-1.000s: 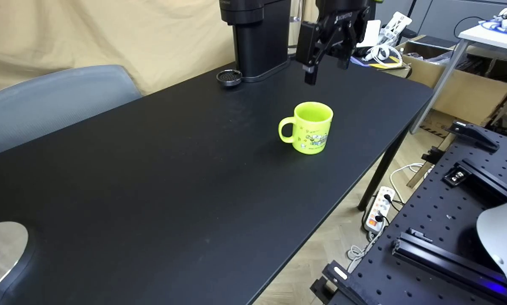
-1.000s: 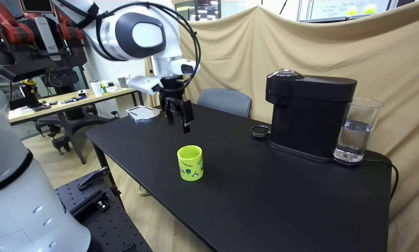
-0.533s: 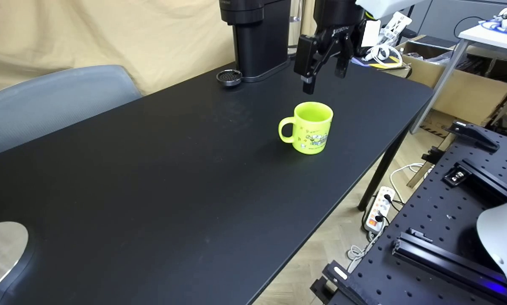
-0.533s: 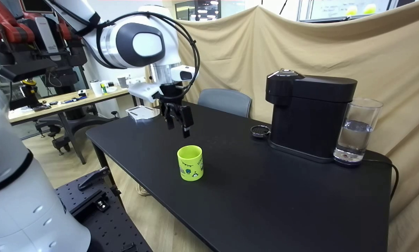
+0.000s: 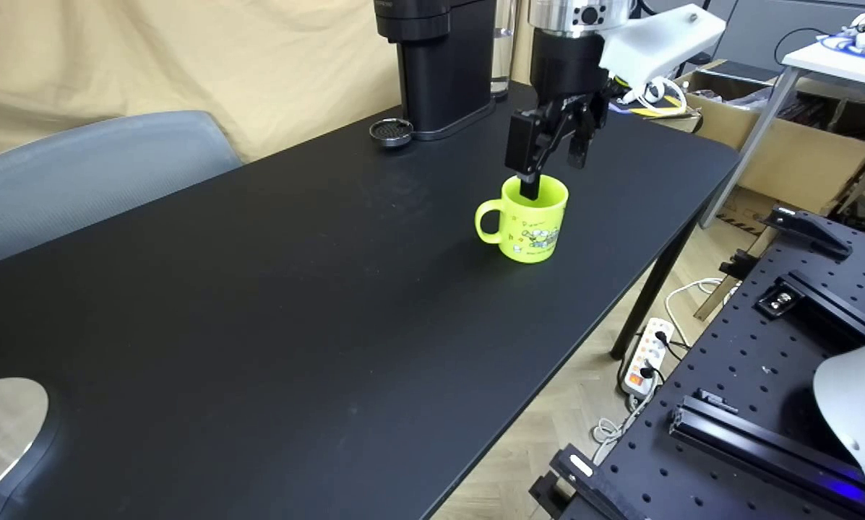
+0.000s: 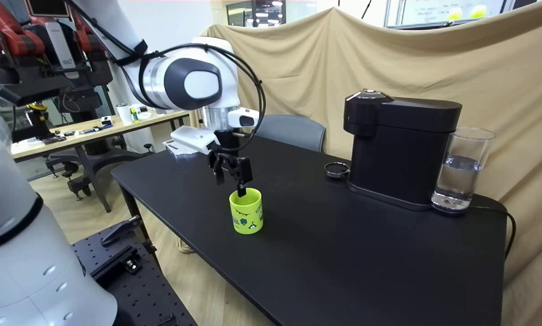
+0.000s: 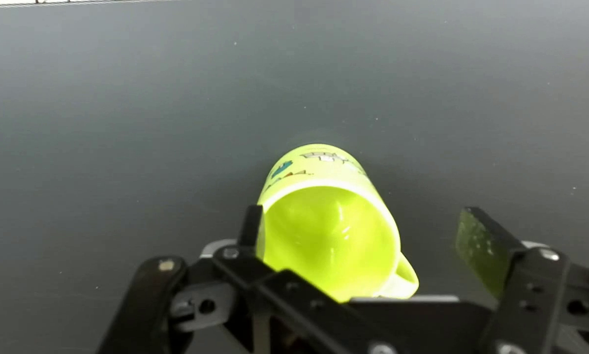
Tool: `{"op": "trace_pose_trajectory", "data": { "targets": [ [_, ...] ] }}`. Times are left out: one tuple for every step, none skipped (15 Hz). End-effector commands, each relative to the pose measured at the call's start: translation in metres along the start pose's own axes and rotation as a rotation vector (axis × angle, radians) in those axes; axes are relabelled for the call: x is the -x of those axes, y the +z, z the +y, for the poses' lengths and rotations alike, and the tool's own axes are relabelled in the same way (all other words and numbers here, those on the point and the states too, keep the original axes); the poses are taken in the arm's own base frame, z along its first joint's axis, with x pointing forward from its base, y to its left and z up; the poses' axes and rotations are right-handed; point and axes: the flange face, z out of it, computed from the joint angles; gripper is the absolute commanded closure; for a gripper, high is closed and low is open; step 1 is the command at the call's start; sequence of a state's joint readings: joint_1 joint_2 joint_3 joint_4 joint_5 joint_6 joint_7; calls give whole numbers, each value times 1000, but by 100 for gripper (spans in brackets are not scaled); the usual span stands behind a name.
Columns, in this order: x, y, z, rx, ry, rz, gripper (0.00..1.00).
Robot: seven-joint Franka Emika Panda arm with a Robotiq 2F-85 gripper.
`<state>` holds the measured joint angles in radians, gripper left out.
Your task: Move the mug to the left, then the right, then back to the left
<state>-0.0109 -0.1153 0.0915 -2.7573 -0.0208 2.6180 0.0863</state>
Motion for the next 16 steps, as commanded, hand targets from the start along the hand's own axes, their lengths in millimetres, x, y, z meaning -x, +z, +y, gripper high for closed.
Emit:
{"op": "trace_pose_trajectory", "data": {
  "targets": [
    [-16,22,-6,2,-39,-9,0],
    [-19,27,-9,3,-52,-7,0],
    [-22,32,-11,7,-67,-9,0],
    [-25,37,-14,11,-85,-9,0],
    [-28,41,-16,17,-101,-13,0],
    [-31,45,-18,19,-116,-16,0],
    [-34,49,-20,23,-130,-24,25],
    [-36,52,-22,26,-145,-28,26],
    [-38,55,-24,28,-152,-29,32],
    [-39,55,-25,28,-161,-28,40],
    [-40,55,-26,29,-167,-24,47],
    [-41,55,-27,28,-172,-20,53],
    [-42,53,-26,29,-176,-13,61],
    [-42,51,-25,30,-179,-9,67],
    [-42,49,-24,31,-178,-4,75],
    [-42,47,-22,34,-179,-2,81]
  ]
}}
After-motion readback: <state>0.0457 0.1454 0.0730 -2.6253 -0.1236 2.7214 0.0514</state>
